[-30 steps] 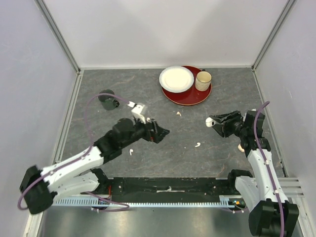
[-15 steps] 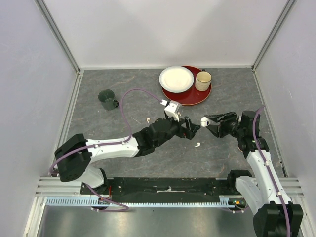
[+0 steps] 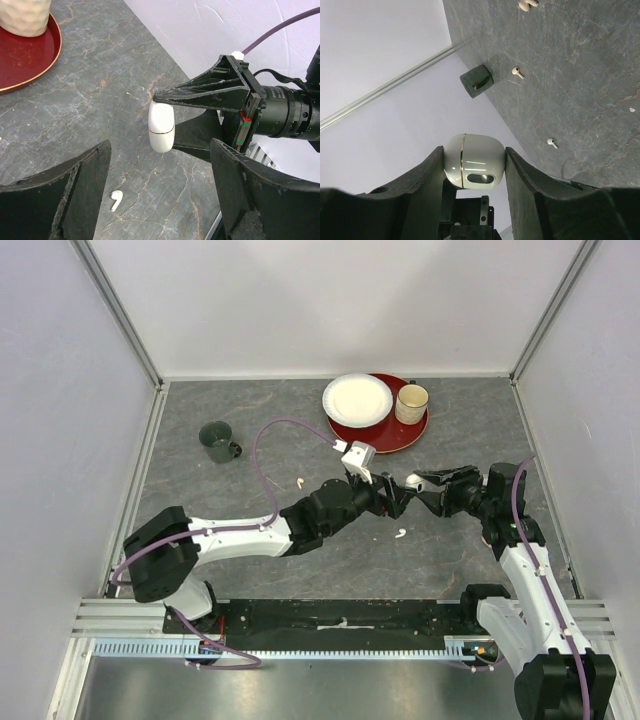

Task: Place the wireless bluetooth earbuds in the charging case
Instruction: Pick up the charging case at the center of the board.

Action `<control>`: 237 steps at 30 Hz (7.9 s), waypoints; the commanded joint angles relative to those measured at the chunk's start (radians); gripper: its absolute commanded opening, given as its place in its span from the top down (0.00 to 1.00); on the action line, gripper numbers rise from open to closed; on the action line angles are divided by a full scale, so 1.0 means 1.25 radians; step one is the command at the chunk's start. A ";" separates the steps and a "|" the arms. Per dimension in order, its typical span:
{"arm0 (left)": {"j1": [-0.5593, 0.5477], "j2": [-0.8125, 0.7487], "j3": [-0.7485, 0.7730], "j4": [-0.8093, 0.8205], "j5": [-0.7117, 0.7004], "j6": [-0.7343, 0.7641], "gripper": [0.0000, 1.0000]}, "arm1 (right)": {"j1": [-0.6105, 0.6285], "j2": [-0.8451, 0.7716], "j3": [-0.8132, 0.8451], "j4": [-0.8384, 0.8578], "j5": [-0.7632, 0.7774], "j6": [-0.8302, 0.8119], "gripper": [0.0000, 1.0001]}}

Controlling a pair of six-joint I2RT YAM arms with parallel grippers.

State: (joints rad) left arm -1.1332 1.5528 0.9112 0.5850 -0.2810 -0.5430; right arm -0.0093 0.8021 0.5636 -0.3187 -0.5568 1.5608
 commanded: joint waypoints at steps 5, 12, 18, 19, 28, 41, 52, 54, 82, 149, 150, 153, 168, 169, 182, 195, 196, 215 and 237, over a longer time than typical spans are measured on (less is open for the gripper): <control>-0.009 0.059 0.071 0.055 0.023 -0.012 0.30 | 0.023 0.000 0.041 0.011 -0.020 0.036 1.00; -0.010 0.089 0.087 0.055 0.037 -0.024 0.30 | 0.031 0.001 0.038 0.013 -0.017 0.033 1.00; -0.011 0.103 0.087 0.050 0.037 -0.033 0.33 | 0.031 0.000 0.040 0.017 -0.017 0.033 1.00; -0.011 0.104 0.087 0.051 0.037 -0.034 0.34 | 0.031 0.001 0.040 0.018 -0.017 0.033 1.00; -0.011 0.119 0.102 0.040 0.030 -0.038 0.48 | 0.033 0.008 0.038 0.022 -0.022 0.026 1.00; -0.011 0.125 0.119 0.016 0.000 -0.029 0.73 | 0.044 0.008 0.041 0.021 -0.027 0.010 1.00; -0.011 0.129 0.128 -0.009 -0.002 -0.023 0.98 | 0.050 0.011 0.052 0.019 -0.037 -0.029 0.97; -0.011 0.125 0.128 -0.009 -0.003 -0.018 0.98 | 0.049 0.011 0.056 0.021 -0.037 -0.037 0.87; -0.010 0.133 0.135 0.028 0.000 -0.007 0.54 | 0.057 0.020 0.050 0.041 -0.059 -0.013 1.00; 0.348 -0.364 -0.104 -0.074 0.837 0.144 0.98 | 0.435 0.182 0.103 0.478 -0.135 0.074 0.12; 0.349 -0.362 -0.106 -0.073 0.836 0.141 0.98 | 0.436 0.178 0.101 0.478 -0.128 0.074 0.14; 0.349 -0.361 -0.107 -0.072 0.835 0.139 0.98 | 0.436 0.170 0.094 0.478 -0.112 0.093 0.23; 0.347 -0.343 -0.112 -0.065 0.821 0.139 0.98 | 0.439 0.128 0.036 0.510 -0.103 0.247 0.26; 0.348 -0.340 -0.112 -0.064 0.822 0.139 0.98 | 0.439 0.128 0.038 0.509 -0.102 0.247 0.26; 0.347 -0.326 -0.106 -0.053 0.831 0.126 0.98 | 0.447 0.156 0.053 0.531 -0.102 0.252 0.33; 0.341 -0.310 -0.096 -0.051 0.846 0.123 0.98 | 0.453 0.156 0.049 0.542 -0.090 0.258 0.42; 0.341 -0.310 -0.097 -0.051 0.848 0.123 0.98 | 0.453 0.156 0.047 0.542 -0.088 0.261 0.41; 0.333 -0.299 -0.093 -0.051 0.853 0.122 0.98 | 0.454 0.146 0.035 0.540 -0.070 0.269 0.59; 0.333 -0.380 -0.134 -0.062 0.714 0.090 0.31 | 0.453 0.145 0.002 0.650 -0.045 0.331 1.00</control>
State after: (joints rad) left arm -0.7139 1.1267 0.7578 0.4683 0.6750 -0.4030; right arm 0.5529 0.9977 0.5728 0.3878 -0.6338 1.9106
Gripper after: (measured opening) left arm 0.590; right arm 0.543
